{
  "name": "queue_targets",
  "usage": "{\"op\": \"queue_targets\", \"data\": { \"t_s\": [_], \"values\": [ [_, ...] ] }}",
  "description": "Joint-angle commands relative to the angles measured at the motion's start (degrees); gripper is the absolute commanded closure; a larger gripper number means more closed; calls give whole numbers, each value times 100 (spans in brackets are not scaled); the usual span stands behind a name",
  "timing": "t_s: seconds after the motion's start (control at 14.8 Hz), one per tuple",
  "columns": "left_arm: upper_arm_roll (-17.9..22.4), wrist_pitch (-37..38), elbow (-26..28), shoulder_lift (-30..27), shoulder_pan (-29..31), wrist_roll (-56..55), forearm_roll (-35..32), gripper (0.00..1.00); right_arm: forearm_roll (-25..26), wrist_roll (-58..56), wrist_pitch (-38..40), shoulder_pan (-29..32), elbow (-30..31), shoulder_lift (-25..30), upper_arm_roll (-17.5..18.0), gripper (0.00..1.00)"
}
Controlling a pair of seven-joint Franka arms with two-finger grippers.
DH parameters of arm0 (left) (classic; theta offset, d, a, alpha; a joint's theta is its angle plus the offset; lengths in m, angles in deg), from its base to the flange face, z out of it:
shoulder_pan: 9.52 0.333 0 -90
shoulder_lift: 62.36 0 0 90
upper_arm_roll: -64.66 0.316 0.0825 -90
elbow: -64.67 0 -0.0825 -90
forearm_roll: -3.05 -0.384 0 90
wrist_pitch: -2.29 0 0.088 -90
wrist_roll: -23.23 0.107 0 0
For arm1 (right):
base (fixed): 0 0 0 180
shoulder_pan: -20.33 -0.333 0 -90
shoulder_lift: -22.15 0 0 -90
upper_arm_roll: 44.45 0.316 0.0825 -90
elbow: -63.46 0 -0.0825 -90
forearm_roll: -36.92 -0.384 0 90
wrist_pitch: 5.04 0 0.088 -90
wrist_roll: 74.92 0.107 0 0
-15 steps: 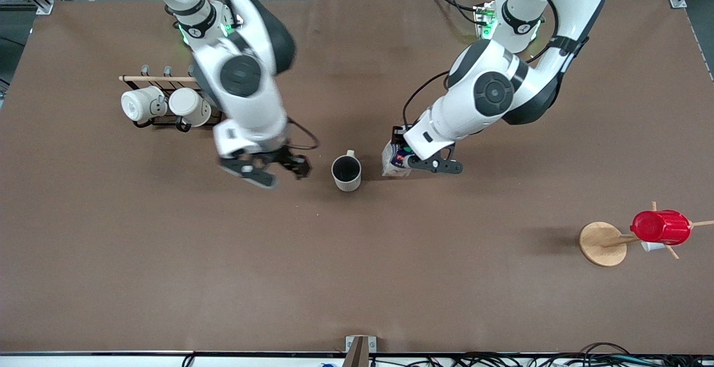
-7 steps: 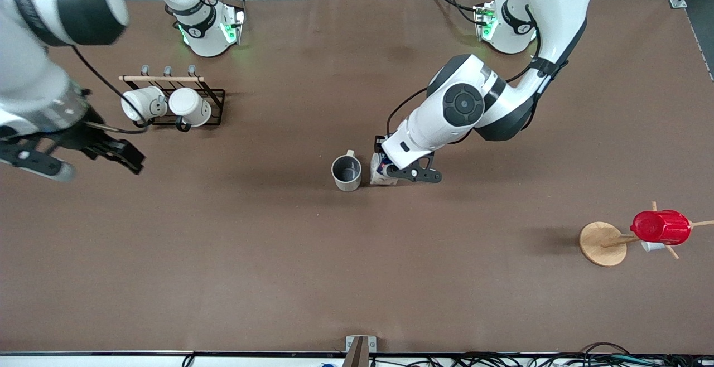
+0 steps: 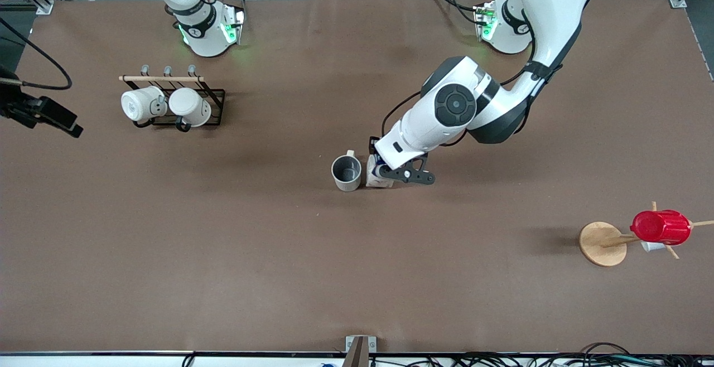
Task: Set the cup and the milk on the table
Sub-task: 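Lower the milk carton beside the mug with the left gripper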
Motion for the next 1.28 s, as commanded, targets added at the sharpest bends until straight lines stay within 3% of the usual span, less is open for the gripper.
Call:
{"op": "queue_targets", "data": {
  "t_s": [0.0, 0.34, 0.54, 0.94, 1.01, 1.15, 1.21],
  "values": [
    [-61, -11, -154, 138, -56, -107, -167, 81, -85, -335, 149, 207, 21, 52, 33, 0],
    [-61, -90, -145, 312, -91, -151, -589, 80, -59, -327, 175, 103, -172, 52, 60, 0],
    [-70, -398, -154, 577, -223, -414, -791, 80, -59, -379, 913, 76, -805, -167, 52, 0],
    [-79, -398, -163, 525, -215, -424, -765, 74, -59, -388, 905, 68, -797, -221, 51, 0],
    [-79, -398, -163, 525, -215, -432, -765, 66, -59, -388, 913, 67, -797, -221, 51, 0],
    [-79, -407, -163, 525, -206, -459, -765, 30, -59, -388, 905, 67, -797, -221, 51, 0],
    [-79, -407, -163, 499, -197, -459, -756, 19, -59, -388, 905, 67, -797, -221, 51, 0]
  ]
}}
